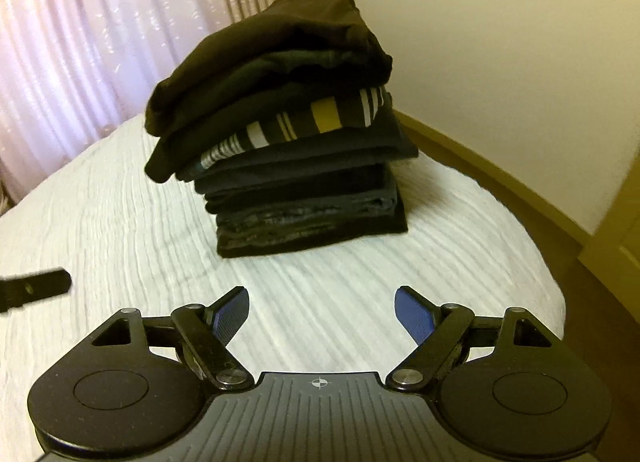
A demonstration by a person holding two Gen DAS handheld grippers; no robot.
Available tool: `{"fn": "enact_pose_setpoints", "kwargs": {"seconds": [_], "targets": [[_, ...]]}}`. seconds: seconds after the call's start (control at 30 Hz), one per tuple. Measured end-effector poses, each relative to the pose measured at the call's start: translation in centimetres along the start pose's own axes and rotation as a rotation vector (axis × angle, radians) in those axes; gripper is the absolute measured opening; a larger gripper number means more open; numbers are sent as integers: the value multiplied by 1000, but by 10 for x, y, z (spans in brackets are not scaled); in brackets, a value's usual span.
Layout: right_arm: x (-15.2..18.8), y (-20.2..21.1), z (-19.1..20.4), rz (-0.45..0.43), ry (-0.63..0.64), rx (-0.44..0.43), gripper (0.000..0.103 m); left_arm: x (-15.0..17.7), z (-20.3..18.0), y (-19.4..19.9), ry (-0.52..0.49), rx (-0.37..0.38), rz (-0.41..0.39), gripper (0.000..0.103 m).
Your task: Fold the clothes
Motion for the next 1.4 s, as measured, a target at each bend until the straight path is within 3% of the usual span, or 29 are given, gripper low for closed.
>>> {"fn": "enact_pose_setpoints", "kwargs": {"seconds": [0.1, 0.3, 0.43, 0.6, 0.73, 0.93, 1.4], "targets": [[15, 16, 21, -4, -27, -3, 83, 14, 0, 12, -42, 7, 18, 101], [26, 33, 41, 1, 10, 0, 83, 12, -14, 30, -95, 36, -46, 100], [19, 38, 37, -14, 23, -4, 83, 8, -26, 27, -105, -31, -8, 100], [6, 41, 25, -14, 50, -27, 83, 4, -42, 22, -37, -53, 21, 100], [-2, 44, 15, -17, 71, -35, 83, 2, -57, 21, -82, -97, 19, 100], [-7, 40, 4, -6, 81, -54, 83, 0, -62, 17, -69, -146, 34, 100], [-17, 31, -4, 11, 94, -81, 83, 0, -75, 15, -99, -176, 17, 100]]}}
Point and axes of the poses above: each gripper's, at about its wrist camera, not at the fingertips, and y roughly against the way its jaws point, z to its left, x to its underside, the point moved 2 cm from there along -y, roughly the way its jaws point, and after that the axes turned 9 degrees about -x, right-handed, at the moved point
